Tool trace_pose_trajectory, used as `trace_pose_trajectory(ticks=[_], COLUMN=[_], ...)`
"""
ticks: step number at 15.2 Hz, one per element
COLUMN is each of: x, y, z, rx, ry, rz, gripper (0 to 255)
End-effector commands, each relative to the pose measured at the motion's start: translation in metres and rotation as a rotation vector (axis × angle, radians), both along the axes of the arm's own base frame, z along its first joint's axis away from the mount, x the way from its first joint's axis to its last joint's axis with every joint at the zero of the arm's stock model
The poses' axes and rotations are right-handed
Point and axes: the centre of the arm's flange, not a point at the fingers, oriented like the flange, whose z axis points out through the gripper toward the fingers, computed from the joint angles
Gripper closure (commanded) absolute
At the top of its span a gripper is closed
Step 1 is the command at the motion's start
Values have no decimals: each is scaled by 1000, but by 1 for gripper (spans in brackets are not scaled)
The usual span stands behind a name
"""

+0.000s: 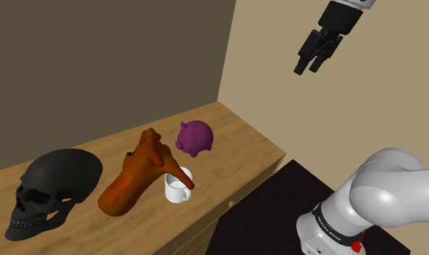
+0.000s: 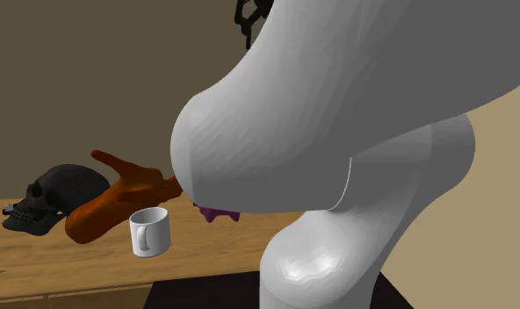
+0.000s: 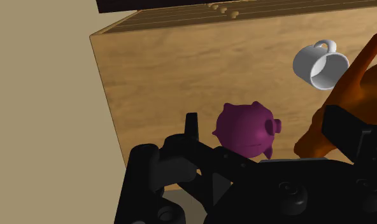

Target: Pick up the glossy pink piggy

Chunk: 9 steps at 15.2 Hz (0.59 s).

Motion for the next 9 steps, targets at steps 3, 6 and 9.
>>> trace_pose_trajectory(ticks=[3, 6, 9], x=[7, 19, 33], y=[18, 45, 71], z=[-18, -46, -74], rx=[-1, -1, -2], ry=[5, 14, 22], rz=[-58, -146, -233], gripper=[0, 0, 0])
